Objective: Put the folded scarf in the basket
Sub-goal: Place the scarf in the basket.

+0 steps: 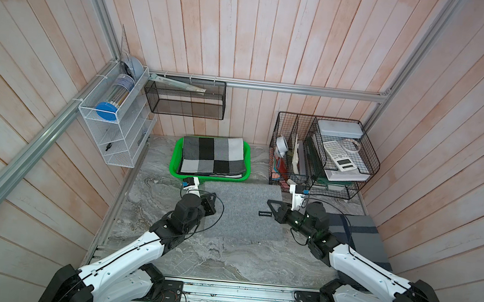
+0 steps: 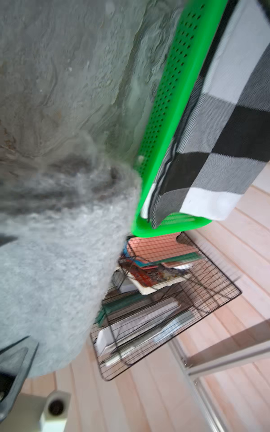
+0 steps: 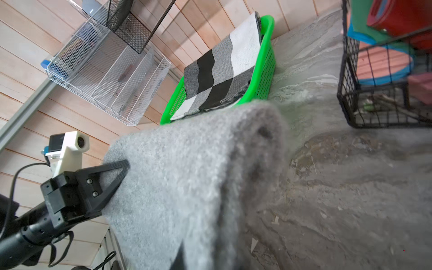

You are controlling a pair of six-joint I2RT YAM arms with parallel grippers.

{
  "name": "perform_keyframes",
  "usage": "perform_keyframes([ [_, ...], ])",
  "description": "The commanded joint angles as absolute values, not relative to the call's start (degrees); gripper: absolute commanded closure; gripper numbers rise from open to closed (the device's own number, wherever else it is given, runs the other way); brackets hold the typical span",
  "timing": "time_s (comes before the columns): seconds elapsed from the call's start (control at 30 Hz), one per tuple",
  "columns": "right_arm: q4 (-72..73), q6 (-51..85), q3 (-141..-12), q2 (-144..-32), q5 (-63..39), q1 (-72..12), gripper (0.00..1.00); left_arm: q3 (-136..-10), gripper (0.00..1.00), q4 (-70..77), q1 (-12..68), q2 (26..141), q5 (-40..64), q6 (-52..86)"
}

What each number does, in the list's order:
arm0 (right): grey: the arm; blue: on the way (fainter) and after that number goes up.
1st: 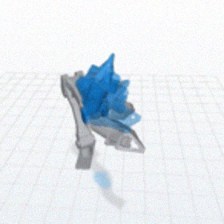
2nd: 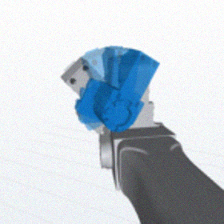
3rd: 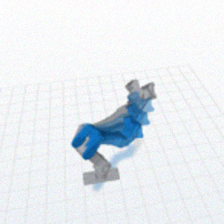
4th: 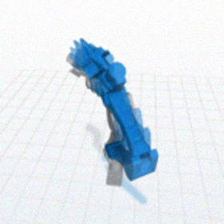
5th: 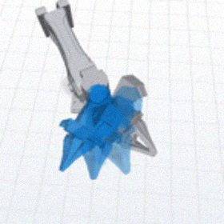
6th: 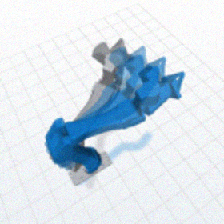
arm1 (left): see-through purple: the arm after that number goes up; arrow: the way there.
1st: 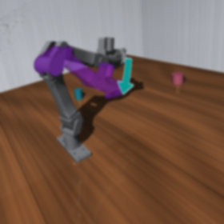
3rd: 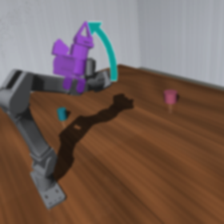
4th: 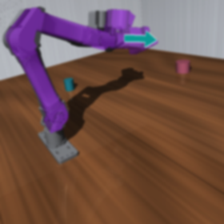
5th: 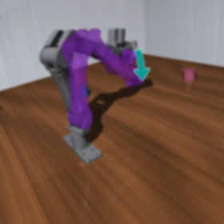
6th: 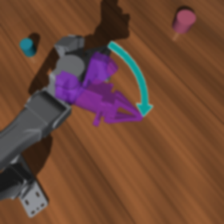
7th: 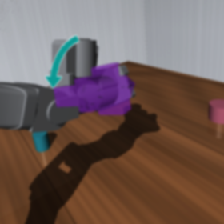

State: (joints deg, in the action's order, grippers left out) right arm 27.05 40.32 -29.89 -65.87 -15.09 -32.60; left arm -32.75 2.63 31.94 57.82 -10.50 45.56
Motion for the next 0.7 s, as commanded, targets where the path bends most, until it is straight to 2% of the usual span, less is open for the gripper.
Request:
perform_keyframes([
  [0.0,27.7,36.0,-38.2,-70.7,-12.1,-32.6,1.00,-37.0,1.00,0.4,25.2,59.1,-12.4,43.1],
  [0.17,23.6,34.0,-54.2,-83.4,-13.4,-31.8,1.00,-43.9,1.00,2.7,15.8,63.8,-7.0,41.6],
  [0.4,19.9,30.9,-76.2,-99.7,-17.2,-30.7,1.00,-56.0,1.00,3.0,6.9,75.6,-2.6,40.0],
  [0.67,17.5,33.8,-92.4,-115.2,-22.4,-27.6,1.00,-67.4,1.00,3.0,2.0,87.4,-2.2,37.5],
])
